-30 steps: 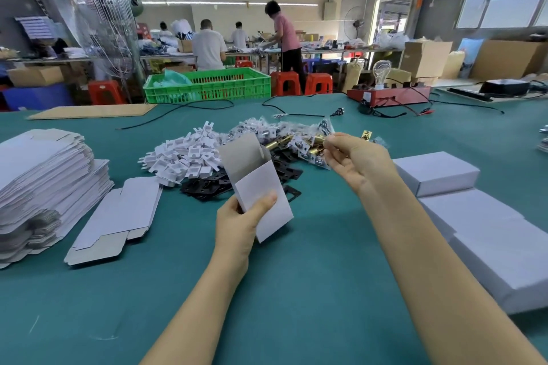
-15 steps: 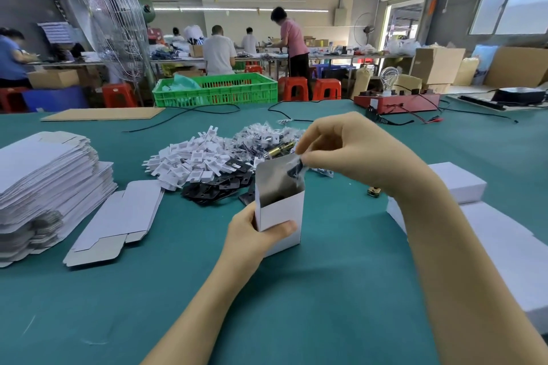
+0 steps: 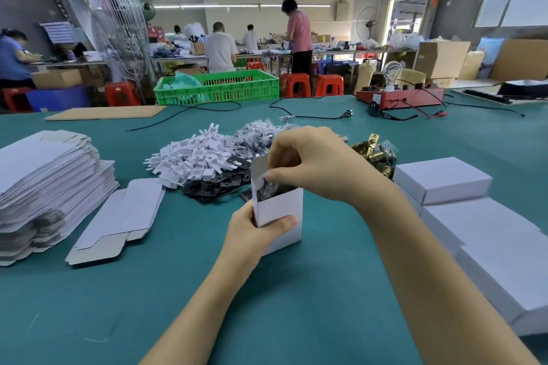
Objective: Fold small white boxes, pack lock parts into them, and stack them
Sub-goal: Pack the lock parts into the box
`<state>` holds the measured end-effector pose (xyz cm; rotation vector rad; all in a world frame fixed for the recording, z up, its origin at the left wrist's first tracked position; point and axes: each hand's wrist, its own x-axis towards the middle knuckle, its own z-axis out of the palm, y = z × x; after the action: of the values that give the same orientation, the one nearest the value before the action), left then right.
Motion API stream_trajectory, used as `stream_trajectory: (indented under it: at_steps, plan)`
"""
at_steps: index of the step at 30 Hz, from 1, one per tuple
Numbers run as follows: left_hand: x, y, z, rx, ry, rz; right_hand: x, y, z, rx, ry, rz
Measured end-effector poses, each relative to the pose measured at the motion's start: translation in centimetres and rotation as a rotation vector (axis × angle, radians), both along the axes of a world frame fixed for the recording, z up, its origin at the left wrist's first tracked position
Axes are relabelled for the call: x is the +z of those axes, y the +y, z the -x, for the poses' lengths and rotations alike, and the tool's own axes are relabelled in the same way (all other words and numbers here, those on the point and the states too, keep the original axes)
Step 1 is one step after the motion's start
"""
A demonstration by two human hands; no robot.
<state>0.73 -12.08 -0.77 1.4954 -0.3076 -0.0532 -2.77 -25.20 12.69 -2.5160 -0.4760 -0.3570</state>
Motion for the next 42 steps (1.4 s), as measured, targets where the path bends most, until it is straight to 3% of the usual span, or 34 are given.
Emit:
stream_trajectory:
  at_steps: [9, 20, 35, 42]
  plan:
    - [0.3, 0.0, 0.4, -0.003, -0.023, 0.012, 0.4, -0.8, -0.1, -0.084, -0.051, 0.137]
    - [0.1, -0.1, 0.7, -0.007, -0.087, -0.033, 1.6, -1.9, 0.7, -0.141, -0.08, 0.128]
    - [0.3, -0.3, 1.0, -0.029, -0.148, -0.056, 1.4, 0.0, 0.9, -0.057, -0.024, 0.071]
    - [0.5, -0.3, 1.1, -0.022, -0.154, -0.061, 0.9, -0.1, 0.7, -0.004, 0.136, 0.047]
